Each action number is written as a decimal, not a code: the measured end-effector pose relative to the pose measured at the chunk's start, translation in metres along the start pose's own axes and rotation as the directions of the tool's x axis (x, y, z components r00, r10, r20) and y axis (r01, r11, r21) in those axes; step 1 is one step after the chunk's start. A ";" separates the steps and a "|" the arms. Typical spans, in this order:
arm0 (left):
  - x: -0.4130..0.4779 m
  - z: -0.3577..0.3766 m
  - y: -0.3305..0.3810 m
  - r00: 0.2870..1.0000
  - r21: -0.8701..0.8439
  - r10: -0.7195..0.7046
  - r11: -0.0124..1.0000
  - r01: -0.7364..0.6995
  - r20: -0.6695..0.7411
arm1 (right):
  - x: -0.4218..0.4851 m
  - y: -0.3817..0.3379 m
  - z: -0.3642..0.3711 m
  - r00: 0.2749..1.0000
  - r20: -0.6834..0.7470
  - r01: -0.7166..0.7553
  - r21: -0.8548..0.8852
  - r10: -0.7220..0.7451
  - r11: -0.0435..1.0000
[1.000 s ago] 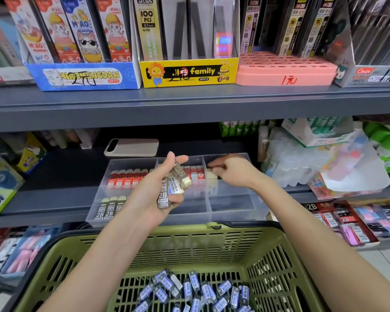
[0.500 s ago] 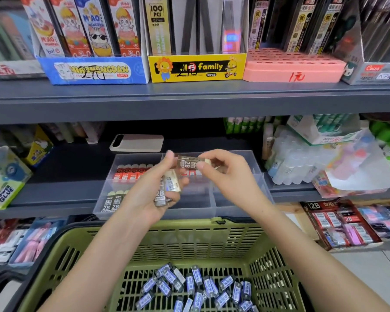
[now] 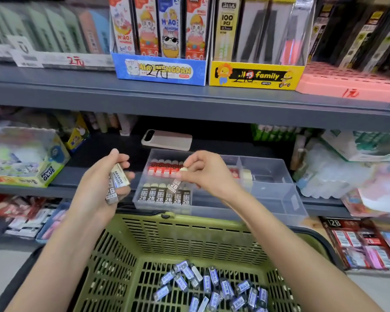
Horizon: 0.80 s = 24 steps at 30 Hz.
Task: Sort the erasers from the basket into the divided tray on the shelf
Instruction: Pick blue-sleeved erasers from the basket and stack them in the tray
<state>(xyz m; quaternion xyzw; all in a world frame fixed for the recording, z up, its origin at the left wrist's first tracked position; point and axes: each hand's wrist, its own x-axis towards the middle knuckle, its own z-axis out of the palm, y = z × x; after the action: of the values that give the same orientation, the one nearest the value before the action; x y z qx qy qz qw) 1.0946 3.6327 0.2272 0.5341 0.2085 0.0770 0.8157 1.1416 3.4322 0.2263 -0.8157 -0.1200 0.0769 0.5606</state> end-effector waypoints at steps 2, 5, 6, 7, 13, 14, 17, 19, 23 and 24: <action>0.000 -0.005 -0.001 1.000 -0.003 0.001 1.000 -0.001 -0.010 | 0.010 -0.007 0.015 1.000 0.020 0.006 -0.039 -0.005 0.999; 0.002 -0.009 -0.004 1.000 -0.003 -0.012 1.000 0.012 -0.011 | 0.022 -0.013 0.040 0.997 0.034 -0.067 0.042 0.066 0.997; 0.003 -0.010 -0.006 1.000 -0.010 -0.019 1.000 0.019 -0.009 | 0.025 -0.014 0.048 0.995 0.044 -0.096 0.067 0.094 0.993; 0.004 -0.010 -0.009 1.000 -0.015 -0.028 0.999 0.028 -0.006 | 0.026 -0.014 0.056 0.992 0.056 -0.117 0.063 0.114 0.991; 0.009 -0.010 -0.021 0.994 -0.073 -0.107 0.992 0.107 0.003 | 0.024 -0.006 0.083 0.997 0.013 -0.074 -0.154 0.077 0.985; 0.009 -0.010 -0.021 0.993 -0.094 -0.117 0.989 0.116 0.003 | 0.021 -0.006 0.084 1.000 -0.006 -0.028 -0.207 0.027 0.978; 0.009 -0.009 -0.016 0.992 -0.185 -0.126 0.974 0.129 0.026 | 0.014 -0.007 0.088 0.990 -0.025 0.113 -0.447 -0.138 0.888; 0.008 -0.008 -0.013 0.988 -0.275 -0.146 0.949 0.155 0.051 | 0.009 -0.009 0.087 0.974 -0.090 0.143 -0.467 -0.208 0.873; 0.005 -0.004 -0.011 0.984 -0.442 -0.159 0.879 0.177 0.078 | -0.014 -0.020 0.082 0.959 -0.174 0.202 -0.136 -0.225 0.970; 0.004 -0.002 -0.010 0.986 -0.449 -0.154 0.878 0.166 0.063 | -0.022 -0.026 0.083 0.976 -0.109 0.186 -0.047 -0.190 0.982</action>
<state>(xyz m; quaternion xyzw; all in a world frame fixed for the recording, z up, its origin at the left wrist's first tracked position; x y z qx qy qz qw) 1.0962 3.6311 0.2161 0.3112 0.2177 0.0491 0.9238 1.0963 3.5097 0.2204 -0.8138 -0.1659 -0.0248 0.5564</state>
